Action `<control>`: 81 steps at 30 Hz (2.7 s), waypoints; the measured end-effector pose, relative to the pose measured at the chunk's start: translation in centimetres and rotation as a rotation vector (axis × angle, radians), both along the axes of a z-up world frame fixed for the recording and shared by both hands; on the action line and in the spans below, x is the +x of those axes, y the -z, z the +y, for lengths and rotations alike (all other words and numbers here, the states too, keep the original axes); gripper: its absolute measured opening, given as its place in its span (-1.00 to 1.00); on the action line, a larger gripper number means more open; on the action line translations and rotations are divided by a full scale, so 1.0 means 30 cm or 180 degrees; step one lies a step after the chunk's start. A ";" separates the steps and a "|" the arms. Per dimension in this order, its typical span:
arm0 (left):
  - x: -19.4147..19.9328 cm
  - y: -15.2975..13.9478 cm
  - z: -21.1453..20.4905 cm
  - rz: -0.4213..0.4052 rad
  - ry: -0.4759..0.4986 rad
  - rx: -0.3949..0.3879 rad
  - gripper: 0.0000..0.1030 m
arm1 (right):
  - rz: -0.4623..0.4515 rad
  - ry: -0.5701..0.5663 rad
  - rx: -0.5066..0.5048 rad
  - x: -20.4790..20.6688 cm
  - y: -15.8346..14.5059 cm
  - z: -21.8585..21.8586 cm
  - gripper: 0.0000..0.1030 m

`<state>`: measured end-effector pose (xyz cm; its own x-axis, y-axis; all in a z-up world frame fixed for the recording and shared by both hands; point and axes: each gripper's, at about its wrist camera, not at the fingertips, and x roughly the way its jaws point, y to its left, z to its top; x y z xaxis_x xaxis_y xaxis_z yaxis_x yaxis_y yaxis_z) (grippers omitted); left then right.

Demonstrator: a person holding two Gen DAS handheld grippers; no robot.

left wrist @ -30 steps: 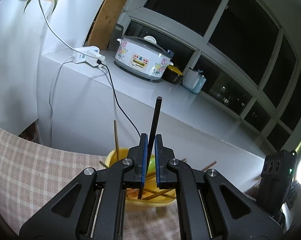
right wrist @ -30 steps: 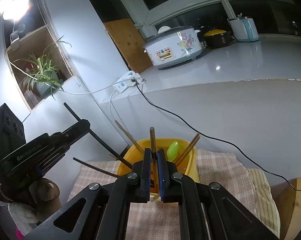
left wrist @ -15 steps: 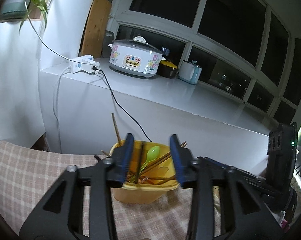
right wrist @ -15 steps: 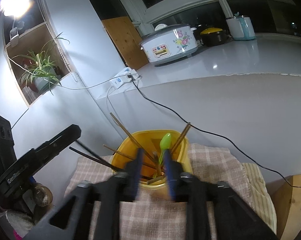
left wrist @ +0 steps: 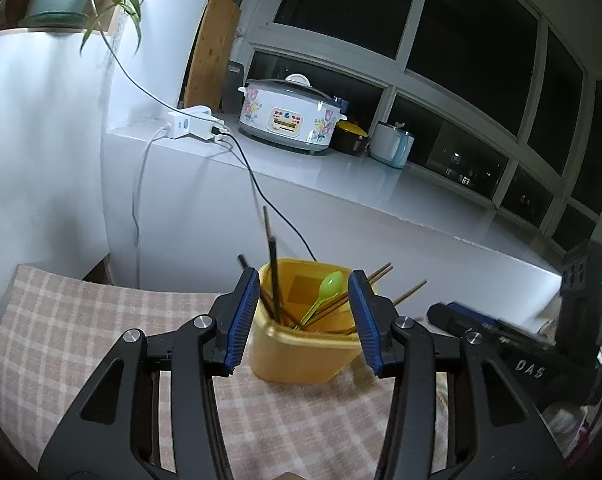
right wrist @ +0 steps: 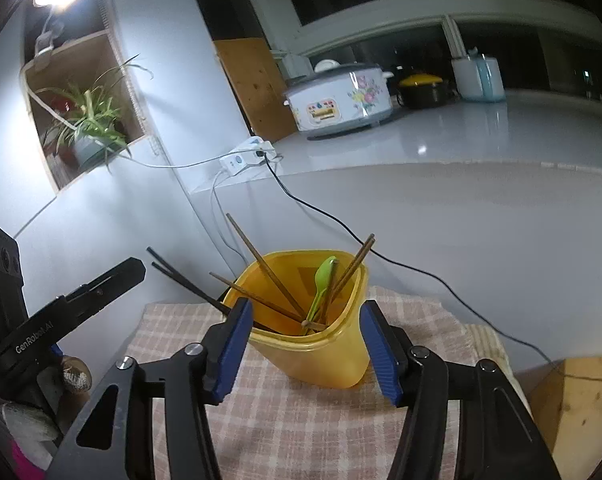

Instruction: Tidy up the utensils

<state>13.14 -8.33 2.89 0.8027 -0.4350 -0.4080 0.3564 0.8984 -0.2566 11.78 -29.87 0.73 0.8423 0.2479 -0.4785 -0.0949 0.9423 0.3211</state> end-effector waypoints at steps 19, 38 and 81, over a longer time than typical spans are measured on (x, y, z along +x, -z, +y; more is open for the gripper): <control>-0.256 0.031 0.098 -0.0199 -0.0030 0.0294 0.97 | -0.0384 0.0215 -0.0445 -0.212 -0.077 0.114 0.99; -0.344 0.096 0.103 -0.0047 -0.0251 0.0393 1.00 | -0.0210 0.0260 -0.0270 -0.288 0.003 0.124 1.00; -0.353 0.073 0.113 -0.0126 -0.0435 0.0440 1.00 | -0.0144 0.0261 -0.0200 -0.281 0.018 0.135 1.00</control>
<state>2.55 -4.95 0.69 0.8671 -0.2628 -0.4231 0.2359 0.9649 -0.1158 3.36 -25.81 0.18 0.8797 0.1480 -0.4520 -0.0296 0.9656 0.2584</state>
